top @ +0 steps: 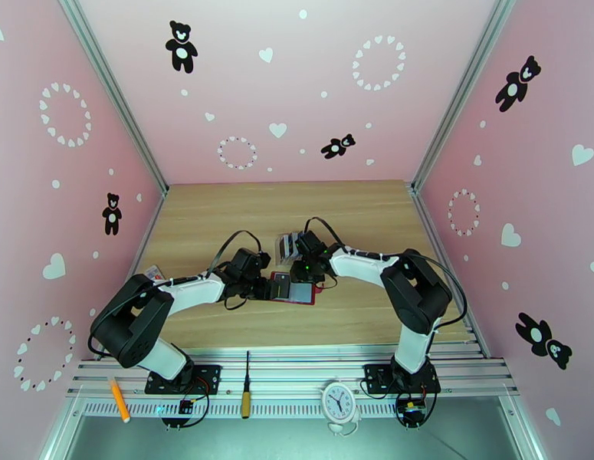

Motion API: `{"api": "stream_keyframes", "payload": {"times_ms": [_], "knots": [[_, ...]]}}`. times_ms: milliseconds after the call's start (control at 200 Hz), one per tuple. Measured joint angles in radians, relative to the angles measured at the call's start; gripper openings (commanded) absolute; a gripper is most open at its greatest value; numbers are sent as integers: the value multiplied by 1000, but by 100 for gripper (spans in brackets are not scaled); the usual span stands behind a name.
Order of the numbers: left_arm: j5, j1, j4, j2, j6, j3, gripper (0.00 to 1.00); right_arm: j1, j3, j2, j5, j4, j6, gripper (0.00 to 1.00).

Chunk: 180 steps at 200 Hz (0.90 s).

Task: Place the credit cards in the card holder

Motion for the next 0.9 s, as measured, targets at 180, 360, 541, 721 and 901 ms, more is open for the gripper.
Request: {"api": "stream_keyframes", "payload": {"times_ms": [180,360,541,721,901], "knots": [[19,0,8,0,0,0,59,10,-2,2,-25,12,13,36],[29,0,11,-2,0,0,61,23,-9,12,-55,26,30,36],[30,0,11,-2,0,0,61,24,-14,13,-74,41,50,36],[31,0,12,-2,0,0,62,24,-27,13,-97,71,78,36],[40,0,15,-3,0,0,65,25,-38,13,-114,111,119,36]]}}
